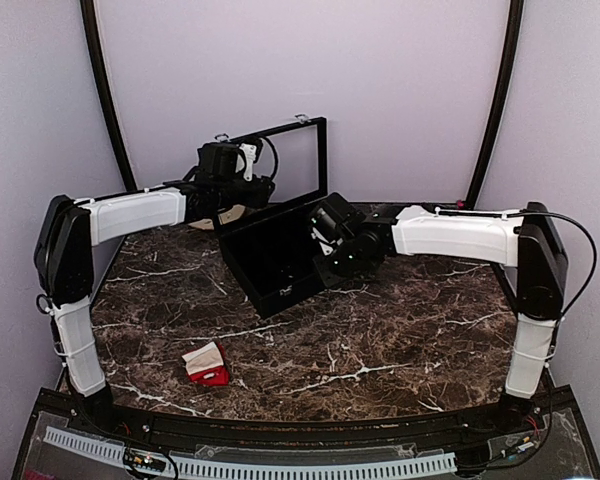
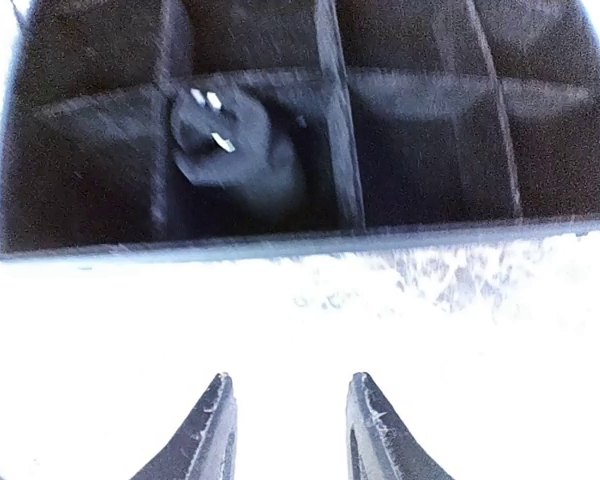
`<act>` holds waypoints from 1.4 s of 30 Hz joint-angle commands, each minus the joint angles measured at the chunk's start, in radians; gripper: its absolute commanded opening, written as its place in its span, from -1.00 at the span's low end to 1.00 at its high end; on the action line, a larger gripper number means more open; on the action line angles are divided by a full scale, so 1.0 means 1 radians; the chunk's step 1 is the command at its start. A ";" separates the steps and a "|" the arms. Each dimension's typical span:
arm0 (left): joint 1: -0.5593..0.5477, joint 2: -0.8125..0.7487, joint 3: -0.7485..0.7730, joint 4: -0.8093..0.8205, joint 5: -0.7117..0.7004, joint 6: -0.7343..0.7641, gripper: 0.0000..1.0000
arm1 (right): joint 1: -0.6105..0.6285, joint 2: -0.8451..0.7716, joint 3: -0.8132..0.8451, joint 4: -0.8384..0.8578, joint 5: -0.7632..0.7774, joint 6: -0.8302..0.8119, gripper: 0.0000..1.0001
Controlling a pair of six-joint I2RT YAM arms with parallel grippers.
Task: Roll the socks
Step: Adjust the sock in the storage box, then move the storage box to the corner of the board.
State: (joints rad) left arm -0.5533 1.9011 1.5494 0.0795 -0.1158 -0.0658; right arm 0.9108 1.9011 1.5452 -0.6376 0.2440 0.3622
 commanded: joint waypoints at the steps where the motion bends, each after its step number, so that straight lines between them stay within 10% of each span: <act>1: 0.024 0.065 0.113 -0.031 -0.015 -0.024 0.15 | 0.000 0.012 -0.016 0.025 -0.016 0.019 -0.30; 42: 0.131 0.248 0.340 -0.050 0.051 -0.087 0.16 | -0.091 0.302 0.249 0.024 -0.176 -0.109 -0.30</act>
State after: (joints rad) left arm -0.4454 2.1643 1.8645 0.0280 -0.0643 -0.1371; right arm 0.8364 2.1960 1.7767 -0.6399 0.0551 0.2626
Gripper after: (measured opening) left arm 0.580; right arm 0.347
